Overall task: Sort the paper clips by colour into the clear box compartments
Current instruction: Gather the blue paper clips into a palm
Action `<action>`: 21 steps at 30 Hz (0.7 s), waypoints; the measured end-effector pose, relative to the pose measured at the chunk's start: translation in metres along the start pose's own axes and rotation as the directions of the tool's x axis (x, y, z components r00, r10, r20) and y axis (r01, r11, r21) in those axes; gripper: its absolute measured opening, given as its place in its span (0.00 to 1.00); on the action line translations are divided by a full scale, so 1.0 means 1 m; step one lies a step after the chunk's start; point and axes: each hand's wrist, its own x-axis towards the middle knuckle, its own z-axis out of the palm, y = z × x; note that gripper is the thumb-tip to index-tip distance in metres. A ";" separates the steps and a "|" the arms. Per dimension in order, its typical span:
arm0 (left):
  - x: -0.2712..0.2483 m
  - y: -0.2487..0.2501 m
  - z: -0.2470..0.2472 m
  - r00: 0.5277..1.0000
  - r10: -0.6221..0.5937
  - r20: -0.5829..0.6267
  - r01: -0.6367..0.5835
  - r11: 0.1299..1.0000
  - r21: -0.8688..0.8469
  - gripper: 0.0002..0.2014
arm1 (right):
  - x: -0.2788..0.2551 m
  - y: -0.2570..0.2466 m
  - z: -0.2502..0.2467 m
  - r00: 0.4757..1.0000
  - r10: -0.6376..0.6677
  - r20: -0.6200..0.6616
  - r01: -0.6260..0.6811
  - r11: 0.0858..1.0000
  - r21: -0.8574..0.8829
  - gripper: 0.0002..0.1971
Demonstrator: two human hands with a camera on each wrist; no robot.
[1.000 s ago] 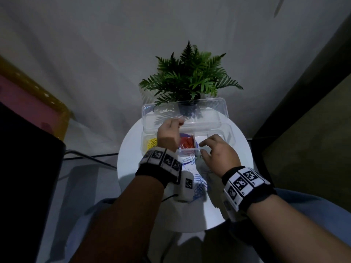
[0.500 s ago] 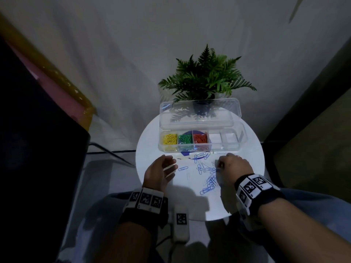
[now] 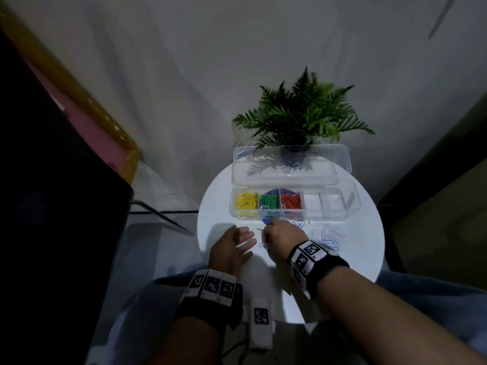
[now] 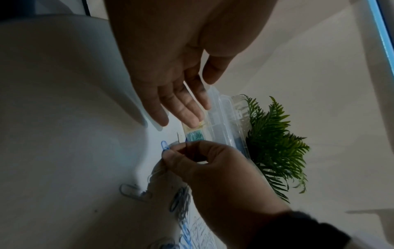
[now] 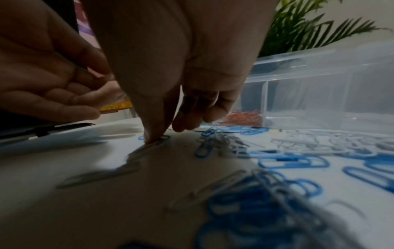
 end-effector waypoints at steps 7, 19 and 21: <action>0.006 -0.007 0.005 0.998 -0.046 0.045 0.053 0.984 -0.172 0.25 | -0.020 0.005 -0.017 0.987 -0.017 -0.161 0.079 0.920 0.384 0.03; -0.011 -0.008 0.022 0.985 -0.101 0.141 0.145 0.924 -0.354 0.27 | -0.069 0.041 -0.034 0.995 -0.005 0.100 -0.006 0.994 0.105 0.04; -0.012 -0.009 0.023 0.987 -0.096 0.127 0.135 0.928 -0.348 0.26 | -0.074 0.045 -0.019 0.979 -0.060 0.193 0.068 0.997 -0.032 0.08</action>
